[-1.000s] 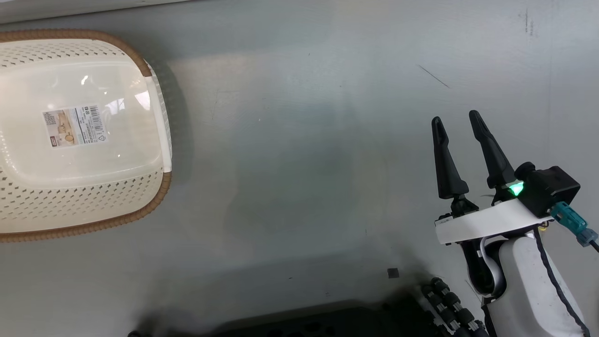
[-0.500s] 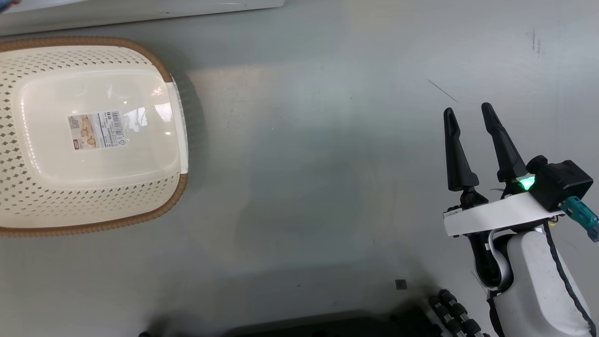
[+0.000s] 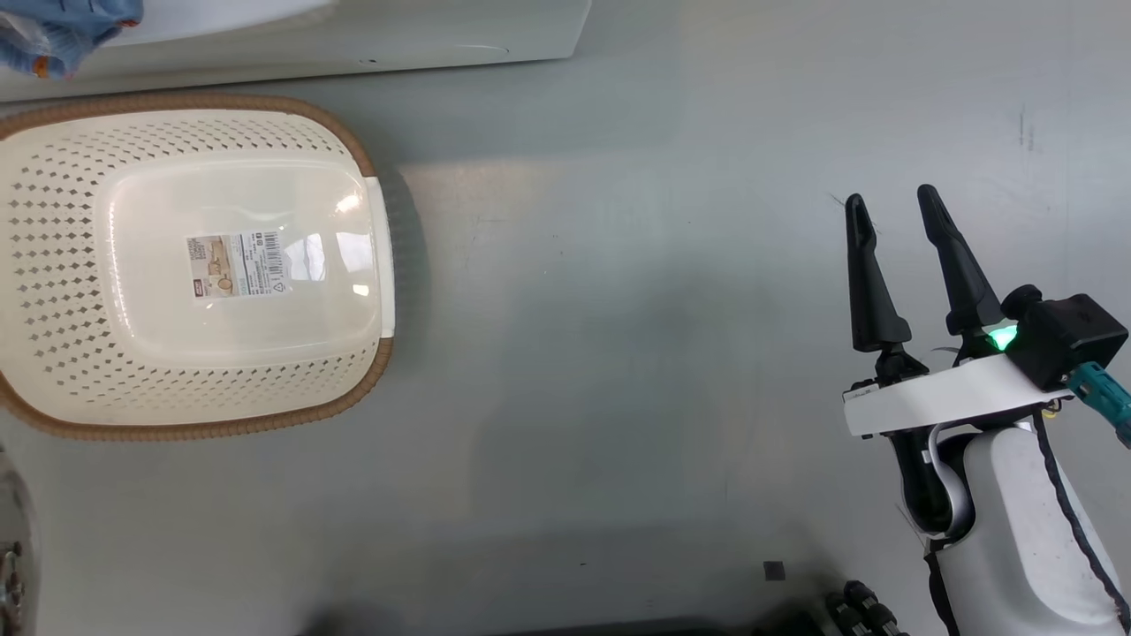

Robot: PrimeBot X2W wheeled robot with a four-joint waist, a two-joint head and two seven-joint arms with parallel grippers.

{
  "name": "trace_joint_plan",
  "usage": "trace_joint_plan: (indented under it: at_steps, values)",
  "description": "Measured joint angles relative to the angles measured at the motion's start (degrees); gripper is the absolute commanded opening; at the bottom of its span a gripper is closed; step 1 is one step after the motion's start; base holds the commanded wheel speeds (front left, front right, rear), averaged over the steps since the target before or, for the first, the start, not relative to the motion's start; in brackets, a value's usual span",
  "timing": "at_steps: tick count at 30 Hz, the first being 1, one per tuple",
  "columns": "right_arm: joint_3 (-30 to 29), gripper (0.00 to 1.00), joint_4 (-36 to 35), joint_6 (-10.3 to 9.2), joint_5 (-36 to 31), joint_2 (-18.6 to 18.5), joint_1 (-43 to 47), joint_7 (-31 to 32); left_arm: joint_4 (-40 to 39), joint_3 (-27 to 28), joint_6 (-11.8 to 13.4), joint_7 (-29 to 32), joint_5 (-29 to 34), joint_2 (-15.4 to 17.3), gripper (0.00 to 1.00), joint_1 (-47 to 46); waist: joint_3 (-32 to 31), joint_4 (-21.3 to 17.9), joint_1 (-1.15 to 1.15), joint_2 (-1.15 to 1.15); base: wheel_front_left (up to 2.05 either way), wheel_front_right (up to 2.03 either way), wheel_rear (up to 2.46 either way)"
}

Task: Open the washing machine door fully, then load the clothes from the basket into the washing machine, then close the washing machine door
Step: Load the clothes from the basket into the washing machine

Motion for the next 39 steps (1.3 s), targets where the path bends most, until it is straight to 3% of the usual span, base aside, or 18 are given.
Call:
trace_joint_plan:
  at_steps: [24, 39]
  values:
    - [0.2, 1.00, 0.2, 0.00, -0.9, -0.4, -0.2, 0.0, -9.9, 3.8, 1.0, 0.0, -0.2, -2.5, 1.00, 19.3, -3.9, 1.8, 0.00, 0.00, 0.00, 0.00, 0.00]
    - [1.7, 1.00, 0.5, 0.01, -0.9, -0.4, -0.2, 0.0, -18.7, 8.6, 3.4, 0.0, -0.1, -7.2, 1.00, 35.2, -4.7, 1.9, 0.00, 0.00, 0.00, 0.00, 0.00]
